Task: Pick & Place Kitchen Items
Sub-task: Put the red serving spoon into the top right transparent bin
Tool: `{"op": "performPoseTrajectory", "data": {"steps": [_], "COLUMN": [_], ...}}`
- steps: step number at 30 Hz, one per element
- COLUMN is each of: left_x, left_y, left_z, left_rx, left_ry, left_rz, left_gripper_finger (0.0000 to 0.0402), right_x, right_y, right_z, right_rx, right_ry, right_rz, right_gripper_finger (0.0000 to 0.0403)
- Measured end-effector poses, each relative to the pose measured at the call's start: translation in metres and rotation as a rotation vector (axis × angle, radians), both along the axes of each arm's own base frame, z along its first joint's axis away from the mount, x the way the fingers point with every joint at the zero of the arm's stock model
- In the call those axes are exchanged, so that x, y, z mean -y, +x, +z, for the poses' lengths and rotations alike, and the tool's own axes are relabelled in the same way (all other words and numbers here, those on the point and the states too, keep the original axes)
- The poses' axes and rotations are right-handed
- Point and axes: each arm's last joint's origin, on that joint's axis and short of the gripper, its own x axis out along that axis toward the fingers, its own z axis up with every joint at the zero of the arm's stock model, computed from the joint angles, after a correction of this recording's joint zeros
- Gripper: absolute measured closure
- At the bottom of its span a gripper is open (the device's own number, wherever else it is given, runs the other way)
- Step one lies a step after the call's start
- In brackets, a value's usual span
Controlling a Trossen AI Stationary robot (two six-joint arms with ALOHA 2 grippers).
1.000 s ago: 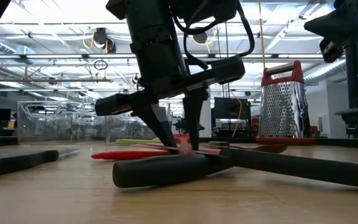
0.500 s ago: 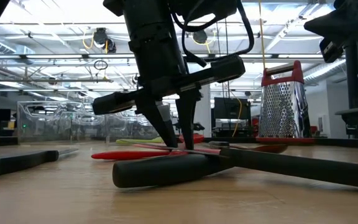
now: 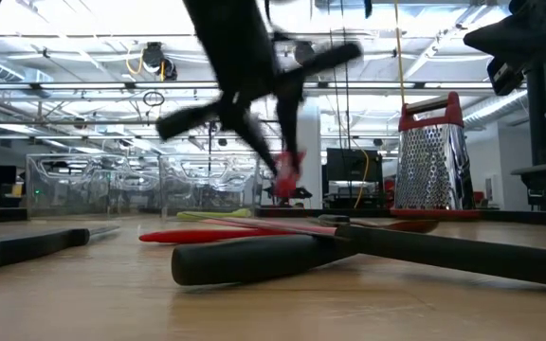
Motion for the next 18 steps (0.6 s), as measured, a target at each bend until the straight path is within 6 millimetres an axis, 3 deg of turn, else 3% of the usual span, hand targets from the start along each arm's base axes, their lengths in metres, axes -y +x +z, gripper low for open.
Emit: {"op": "performPoseTrajectory", "data": {"steps": [4,9,18], "left_x": [-0.001,-0.003,0.0], "left_y": [-0.004,-0.008,-0.009], "left_z": [0.02,0.063,0.133], "left_rx": [0.049,0.18,0.432], "left_ry": [0.038,0.133,0.394], "left_rz": [-0.03,-0.135,-0.651], "left_gripper_finger": [0.0365,0.0365,0.0365], "right_x": [0.0,0.0,0.0], "right_y": [0.0,0.0,0.0], "right_z": [0.0,0.0,0.0], "right_rx": [0.0,-0.001,-0.002], "right_ry": [0.0,0.0,-0.003], "right_rz": [0.001,0.001,0.002], "right_gripper_finger": [0.0403,0.0403,0.0403]}}
